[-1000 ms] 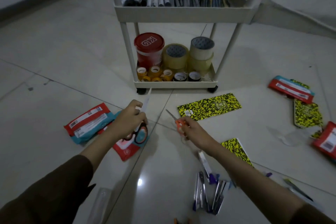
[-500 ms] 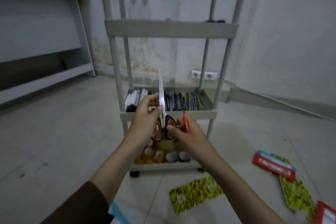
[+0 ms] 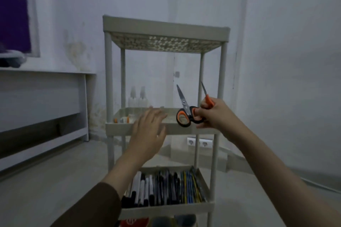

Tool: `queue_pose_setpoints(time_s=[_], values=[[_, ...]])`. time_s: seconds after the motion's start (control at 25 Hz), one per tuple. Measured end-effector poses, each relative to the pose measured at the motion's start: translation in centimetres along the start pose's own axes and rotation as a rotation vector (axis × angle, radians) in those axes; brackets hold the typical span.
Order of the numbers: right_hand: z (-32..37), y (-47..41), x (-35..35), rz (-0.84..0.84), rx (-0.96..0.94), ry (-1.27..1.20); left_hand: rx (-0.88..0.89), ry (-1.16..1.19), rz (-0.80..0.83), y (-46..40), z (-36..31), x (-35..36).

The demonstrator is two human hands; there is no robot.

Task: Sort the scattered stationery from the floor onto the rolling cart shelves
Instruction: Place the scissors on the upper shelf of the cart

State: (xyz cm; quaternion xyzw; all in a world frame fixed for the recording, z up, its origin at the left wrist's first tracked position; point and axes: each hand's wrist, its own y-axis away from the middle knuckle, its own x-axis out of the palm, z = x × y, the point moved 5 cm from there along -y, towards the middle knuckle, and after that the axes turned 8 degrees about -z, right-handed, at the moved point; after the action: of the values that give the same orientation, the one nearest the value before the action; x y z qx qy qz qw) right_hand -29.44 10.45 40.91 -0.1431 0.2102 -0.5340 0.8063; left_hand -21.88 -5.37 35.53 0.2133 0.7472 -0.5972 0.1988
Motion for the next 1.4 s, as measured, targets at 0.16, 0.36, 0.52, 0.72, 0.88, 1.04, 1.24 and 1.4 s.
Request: queue_pose_setpoints(time_s=[0.16,0.36,0.52,0.72,0.88,1.04,1.24,1.4], values=[[-0.9,-5.2,0.2,-0.141,0.08,0.222,0.046,-0.13,0.056,-0.1,0.6,1.6],[-2.6,-7.1,2.8,-0.181,0.007,0.621,0.085,-0.143,0.017,0.0,1.1,1.6],[-4.4,-7.3,3.4,-0.163,-0.054,0.891,0.08,-0.149,-0.003,0.2,1.0,1.8],[-6.2,-8.4,3.1,-0.023,0.097,1.114,0.084,-0.169,0.013,0.2,1.1,1.8],[-5.6,-8.7,2.4,-0.124,0.046,0.846,0.056,-0.177,0.092,-0.5,0.9,1.4],[-5.9,-8.5,2.0,-0.17,0.029,0.741,-0.012,-0.143,0.188,-2.5,0.4,1.2],[-6.1,-8.4,2.5,-0.102,0.023,0.895,-0.001,-0.144,0.355,-3.8,-1.2,3.0],[-6.5,-8.5,2.8,0.098,0.151,1.012,-0.021,-0.21,0.374,-3.5,-1.1,3.4]])
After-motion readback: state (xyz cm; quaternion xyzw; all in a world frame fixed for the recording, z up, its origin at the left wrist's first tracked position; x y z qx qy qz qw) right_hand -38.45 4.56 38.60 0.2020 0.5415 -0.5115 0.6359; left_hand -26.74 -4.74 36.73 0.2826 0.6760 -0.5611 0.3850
